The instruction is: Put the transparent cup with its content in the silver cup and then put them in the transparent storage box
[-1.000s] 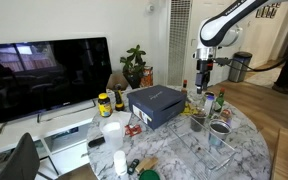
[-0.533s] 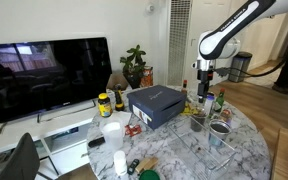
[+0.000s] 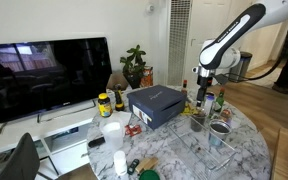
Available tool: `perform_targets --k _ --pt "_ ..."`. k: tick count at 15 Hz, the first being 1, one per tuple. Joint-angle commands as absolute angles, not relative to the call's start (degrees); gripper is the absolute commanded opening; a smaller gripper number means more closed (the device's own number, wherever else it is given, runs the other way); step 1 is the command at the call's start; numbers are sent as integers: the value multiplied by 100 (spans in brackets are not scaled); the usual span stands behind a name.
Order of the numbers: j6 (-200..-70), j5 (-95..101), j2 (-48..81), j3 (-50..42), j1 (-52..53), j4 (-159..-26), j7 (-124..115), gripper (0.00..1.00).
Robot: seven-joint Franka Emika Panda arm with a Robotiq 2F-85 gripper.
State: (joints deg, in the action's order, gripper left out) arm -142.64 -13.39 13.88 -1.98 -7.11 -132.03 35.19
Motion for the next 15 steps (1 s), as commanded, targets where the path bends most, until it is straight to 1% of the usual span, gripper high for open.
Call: perform_targets --k 1,3,5,7,9,15 --pt "-14528 -1595 1628 19 -959 -13233 3851 100" --pt "-14565 -1681 1733 93 -1046 -13211 3927 99" --pt "-14594 -1734 1816 152 -1119 -13188 3972 94" --pt "-14613 -1726 1885 189 -1170 -13162 3972 76" --pt "-14603 -1734 1931 226 -1221 -13141 3984 55" --pt "-14564 -1778 1987 305 -1329 -13057 4009 10"
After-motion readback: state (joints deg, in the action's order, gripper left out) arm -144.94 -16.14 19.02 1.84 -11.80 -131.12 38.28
